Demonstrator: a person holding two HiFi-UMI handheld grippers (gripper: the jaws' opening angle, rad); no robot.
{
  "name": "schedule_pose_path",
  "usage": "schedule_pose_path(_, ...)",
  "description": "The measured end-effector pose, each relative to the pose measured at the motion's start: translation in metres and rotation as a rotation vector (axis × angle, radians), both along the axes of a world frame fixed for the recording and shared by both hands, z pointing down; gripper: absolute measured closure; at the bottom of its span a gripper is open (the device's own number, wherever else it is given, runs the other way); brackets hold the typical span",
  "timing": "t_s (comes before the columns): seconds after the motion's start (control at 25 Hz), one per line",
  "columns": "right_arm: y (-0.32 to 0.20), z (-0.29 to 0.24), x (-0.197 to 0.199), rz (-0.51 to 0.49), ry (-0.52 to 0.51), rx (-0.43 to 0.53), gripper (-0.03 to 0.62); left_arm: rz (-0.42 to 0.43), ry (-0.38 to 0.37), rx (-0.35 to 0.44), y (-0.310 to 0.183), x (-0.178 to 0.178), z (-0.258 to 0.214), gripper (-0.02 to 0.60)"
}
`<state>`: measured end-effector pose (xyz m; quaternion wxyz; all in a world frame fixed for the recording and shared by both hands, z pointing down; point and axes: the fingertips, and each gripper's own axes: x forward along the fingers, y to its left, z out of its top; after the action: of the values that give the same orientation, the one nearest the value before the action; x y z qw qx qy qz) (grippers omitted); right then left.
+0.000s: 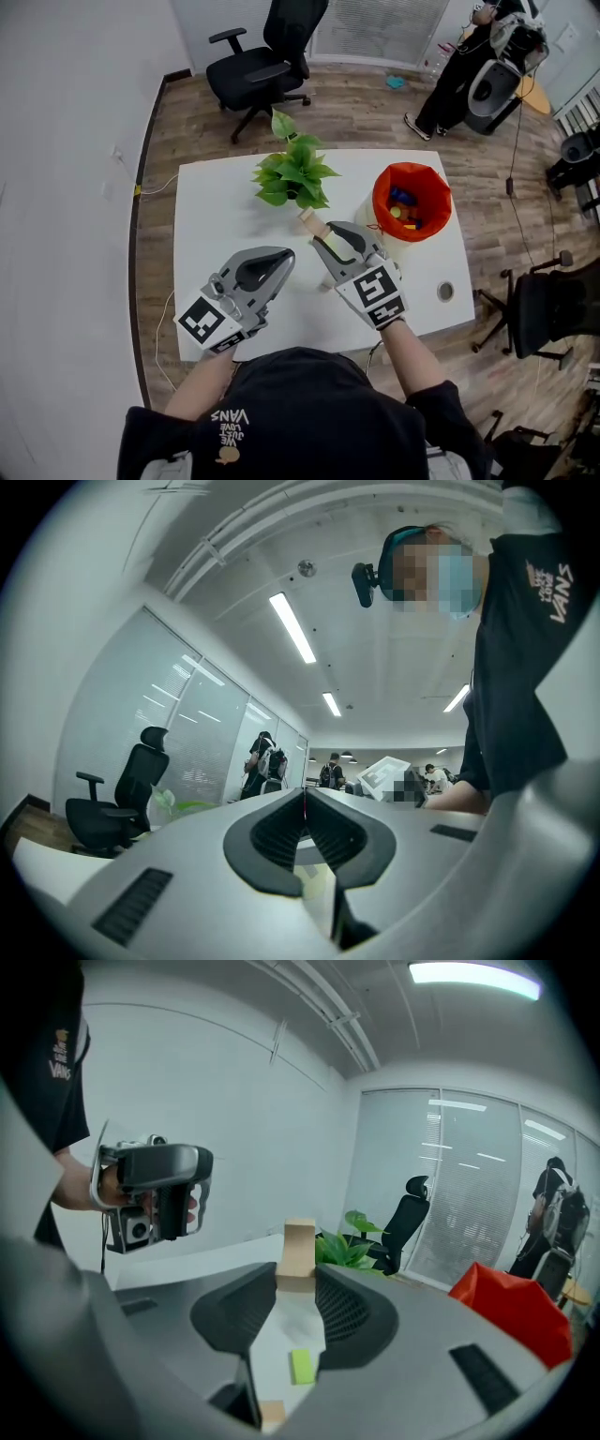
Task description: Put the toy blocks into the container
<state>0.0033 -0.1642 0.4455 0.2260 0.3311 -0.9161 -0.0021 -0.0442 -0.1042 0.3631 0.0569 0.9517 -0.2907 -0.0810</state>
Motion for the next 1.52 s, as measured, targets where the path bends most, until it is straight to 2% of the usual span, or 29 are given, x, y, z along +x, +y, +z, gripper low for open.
schedule_pose_path(0.48, -0.005, -0.029, 0.071, 0.172, -0.015, 0.059, 0.451, 0.116, -0.009, 0.01, 0.005, 0.041, 0.002, 0.571)
schedule_pose_path(0.8, -0.023, -0.036, 0.136, 0.328, 0.004, 0.084, 0.451, 0.152, -0.012, 0.009, 0.011, 0.056, 0.002, 0.571)
schedule_pose_path(1.16, -0.04, -0.008, 0.189, 0.466, 0.033, -0.004, 0.451, 0.141, -0.01, -0.001, 0.012, 0.059, 0.002, 0.571)
schedule_pose_path(1.36, -0.043, 0.013, 0.205, 0.527, 0.039, -0.085, 0.451, 0.143, -0.011, -0.005, 0.013, 0.064, 0.002, 0.571)
schedule_pose_path(1.52, -0.046, 0.019, 0.209, 0.547, 0.028, -0.103, 0.451, 0.142, -0.015, 0.002, 0.013, 0.064, 0.003, 0.571)
